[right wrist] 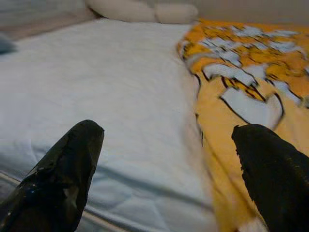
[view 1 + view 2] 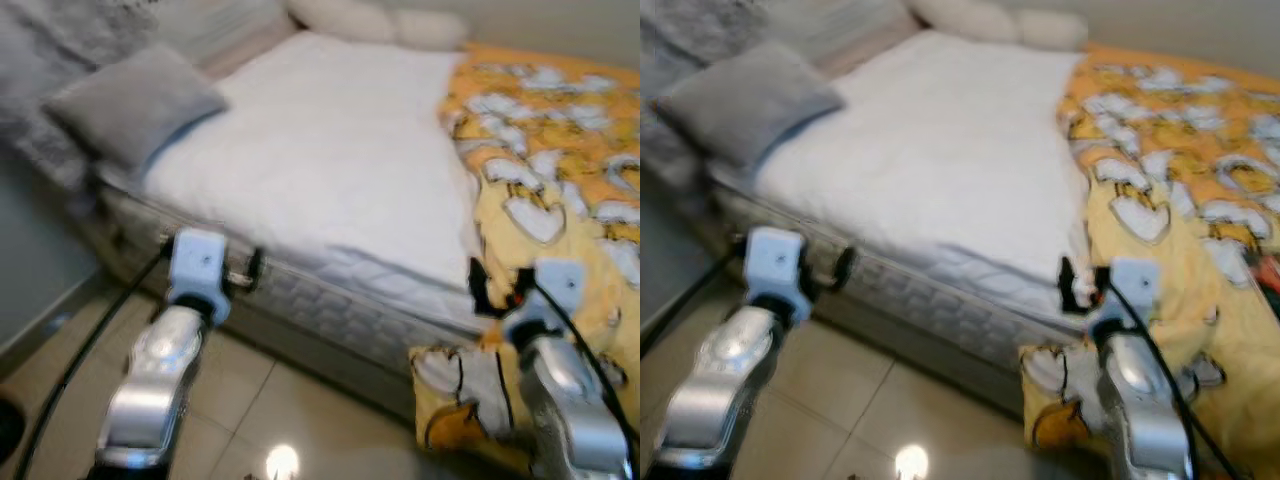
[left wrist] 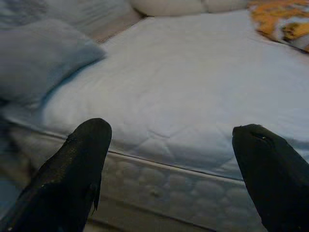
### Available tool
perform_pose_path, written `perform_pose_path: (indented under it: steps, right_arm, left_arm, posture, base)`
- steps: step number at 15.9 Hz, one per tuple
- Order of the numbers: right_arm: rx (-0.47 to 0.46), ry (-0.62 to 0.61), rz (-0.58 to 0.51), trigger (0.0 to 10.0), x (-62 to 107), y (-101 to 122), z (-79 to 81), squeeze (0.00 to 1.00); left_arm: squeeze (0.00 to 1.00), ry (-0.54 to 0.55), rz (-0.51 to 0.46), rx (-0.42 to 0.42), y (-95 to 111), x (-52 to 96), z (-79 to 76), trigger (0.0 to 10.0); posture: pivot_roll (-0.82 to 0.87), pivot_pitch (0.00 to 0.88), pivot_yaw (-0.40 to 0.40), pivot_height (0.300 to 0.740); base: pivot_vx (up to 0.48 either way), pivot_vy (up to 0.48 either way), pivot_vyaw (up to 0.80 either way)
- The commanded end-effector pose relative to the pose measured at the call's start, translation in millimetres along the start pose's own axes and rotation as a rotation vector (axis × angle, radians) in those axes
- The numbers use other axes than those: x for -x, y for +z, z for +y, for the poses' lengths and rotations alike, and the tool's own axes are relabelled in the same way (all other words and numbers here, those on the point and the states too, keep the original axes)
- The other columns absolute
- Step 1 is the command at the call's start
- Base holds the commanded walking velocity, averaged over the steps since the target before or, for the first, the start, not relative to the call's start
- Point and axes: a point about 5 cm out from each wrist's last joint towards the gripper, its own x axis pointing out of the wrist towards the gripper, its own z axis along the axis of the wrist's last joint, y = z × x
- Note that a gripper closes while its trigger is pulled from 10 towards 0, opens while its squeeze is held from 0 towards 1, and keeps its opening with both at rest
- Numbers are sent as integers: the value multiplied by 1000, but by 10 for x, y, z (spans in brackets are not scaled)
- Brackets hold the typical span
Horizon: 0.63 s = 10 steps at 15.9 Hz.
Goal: Clean up the room
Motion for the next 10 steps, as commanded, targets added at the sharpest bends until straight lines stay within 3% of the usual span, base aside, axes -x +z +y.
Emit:
perform_pose_path:
  steps: [1,6,10]
  right_arm:
    - [13,-17,1,10000,3,-1,-64,0]
    - [31,-10,27,10000,42,-69,-46,0]
    - [23,-2,52,10000,58,-131,-5,0]
  left_arm:
    - [816,-18,-10,0,24,-18,-64,10000]
    - [820,-7,0,6,-27,8,-61,10000]
    - [816,29,24,-8,-99,99,56,10000]
  posture:
    - [-82,0,10,740]
    - [-74,0,-5,740]
    - [-63,0,-17,740]
  base:
    - [0,-461,800]
    - [0,-462,0]
    - [0,-461,0]
